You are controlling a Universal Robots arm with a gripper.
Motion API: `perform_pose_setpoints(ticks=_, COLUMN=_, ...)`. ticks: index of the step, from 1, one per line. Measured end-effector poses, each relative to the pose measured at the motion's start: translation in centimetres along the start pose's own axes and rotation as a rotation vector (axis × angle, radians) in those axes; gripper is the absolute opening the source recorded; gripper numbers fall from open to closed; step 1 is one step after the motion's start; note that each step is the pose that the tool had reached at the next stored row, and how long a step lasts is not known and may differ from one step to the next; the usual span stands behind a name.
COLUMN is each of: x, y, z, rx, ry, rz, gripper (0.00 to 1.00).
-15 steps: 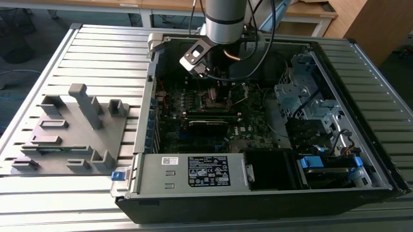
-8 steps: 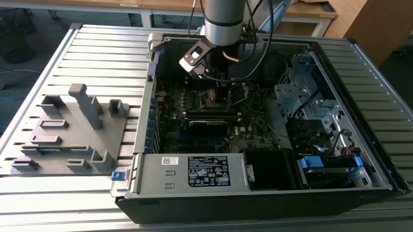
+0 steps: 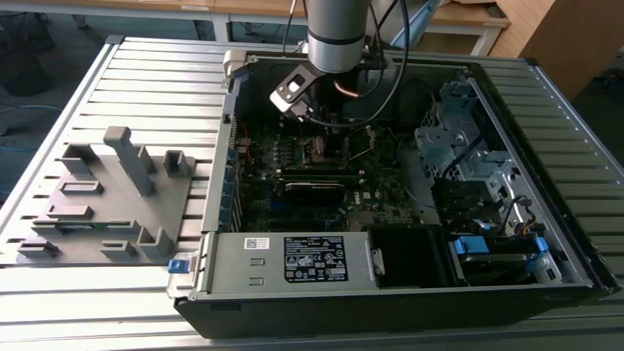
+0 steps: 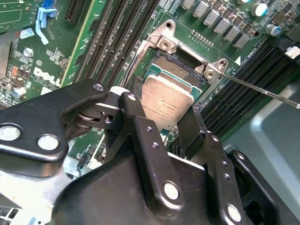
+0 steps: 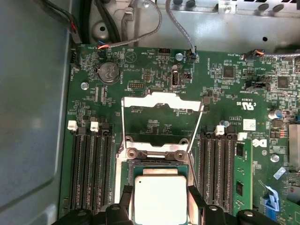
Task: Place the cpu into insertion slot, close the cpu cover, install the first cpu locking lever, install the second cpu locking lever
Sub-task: 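Place the cpu into insertion slot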
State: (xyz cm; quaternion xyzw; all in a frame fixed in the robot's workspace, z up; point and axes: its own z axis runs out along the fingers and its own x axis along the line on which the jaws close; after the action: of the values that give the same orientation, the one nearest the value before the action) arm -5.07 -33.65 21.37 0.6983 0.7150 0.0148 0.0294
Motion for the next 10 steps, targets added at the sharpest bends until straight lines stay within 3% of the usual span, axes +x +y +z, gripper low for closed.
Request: perform_pose_setpoints(ticks=10, x=0.05, y=-0.26, z=0.98, rx=0.0003, ry=-0.0009, rz=0.015, gripper=0.54)
